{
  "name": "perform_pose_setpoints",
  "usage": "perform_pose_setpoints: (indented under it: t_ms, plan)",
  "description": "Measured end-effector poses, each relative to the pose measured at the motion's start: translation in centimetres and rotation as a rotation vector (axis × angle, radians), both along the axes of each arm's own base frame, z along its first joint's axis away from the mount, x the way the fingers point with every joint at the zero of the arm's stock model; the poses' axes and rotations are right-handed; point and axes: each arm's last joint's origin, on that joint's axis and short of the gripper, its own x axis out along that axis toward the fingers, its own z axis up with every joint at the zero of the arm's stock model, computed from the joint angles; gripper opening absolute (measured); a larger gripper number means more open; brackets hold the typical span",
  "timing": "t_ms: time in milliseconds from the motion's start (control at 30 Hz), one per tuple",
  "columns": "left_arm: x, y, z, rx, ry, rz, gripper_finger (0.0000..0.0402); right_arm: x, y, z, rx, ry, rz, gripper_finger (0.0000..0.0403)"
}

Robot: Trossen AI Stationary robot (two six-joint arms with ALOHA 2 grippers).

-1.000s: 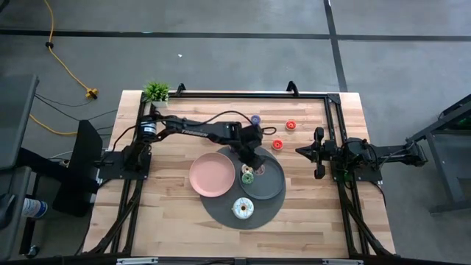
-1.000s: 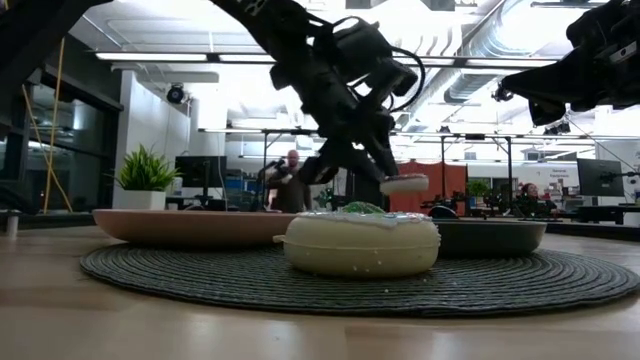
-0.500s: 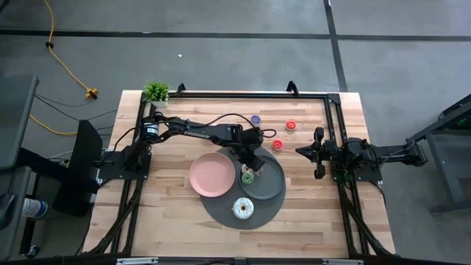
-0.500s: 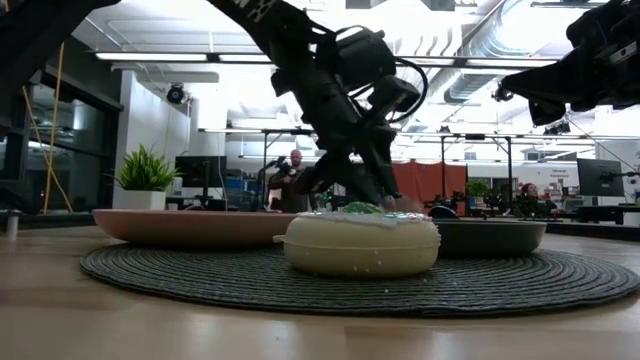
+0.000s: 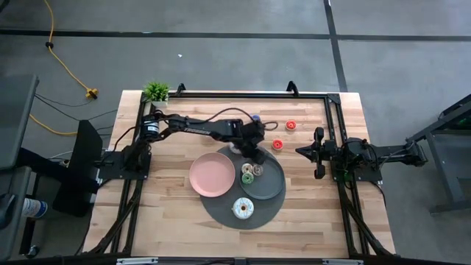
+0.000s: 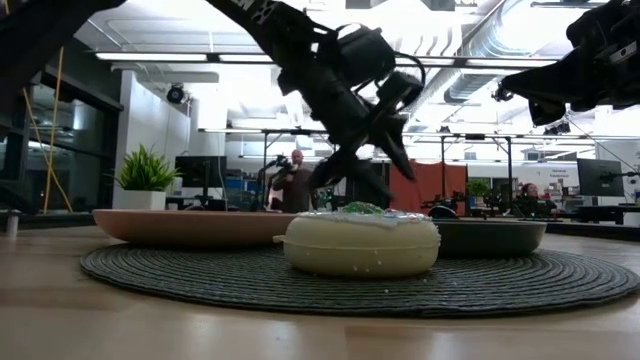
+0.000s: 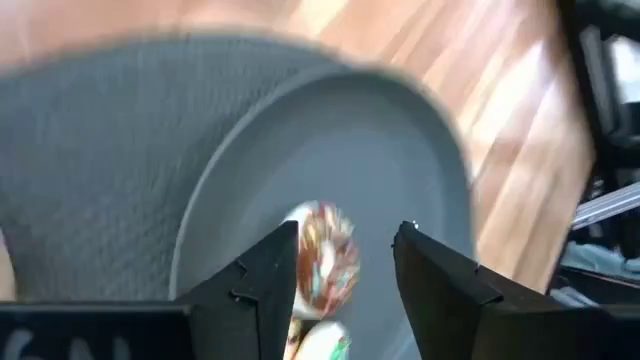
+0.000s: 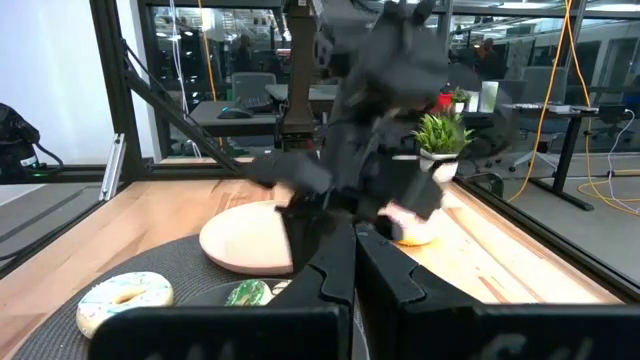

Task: Pick & Place donuts
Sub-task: Put the small brown donut on the black plate, then put the small violet donut on the black plate

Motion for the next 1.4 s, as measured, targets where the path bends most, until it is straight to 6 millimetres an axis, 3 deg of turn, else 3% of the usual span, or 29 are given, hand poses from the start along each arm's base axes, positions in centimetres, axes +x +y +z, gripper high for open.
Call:
perform_pose_setpoints:
  t_ms: [200,367,633,867,1033,1167,1400]
  plan:
    - [0.6,2.7,3.3,0.066,-0.071,0.01,0.016,0.0,0.0,0.0,0.0,0.0,0.0,0.0]
    - [-0.4,6.4,4.5,0.096,0.01,0.183,0.016,0.0,0.0,0.0,0.0,0.0,0.0,0.0]
    - [-2.4,11.4,4.2,0.048,0.102,0.449,0.016,0.0,0.0,0.0,0.0,-0.001,0.0,0.0]
    - [-3.4,14.6,3.6,0.011,0.096,0.521,0.0161,0.0,0.0,0.0,0.0,0.0,0.0,0.0]
    - [-2.7,15.4,1.3,-0.115,0.085,0.475,0.0172,0.0,0.0,0.0,0.0,-0.002,-0.001,0.0]
    - [-2.0,15.4,1.2,-0.147,0.032,0.477,0.0201,0.0,0.0,0.0,0.0,0.0,-0.001,0.0]
    - [-2.8,16.7,0.8,-0.124,0.069,0.542,0.0266,0.0,0.0,0.0,0.0,0.0,0.0,0.0]
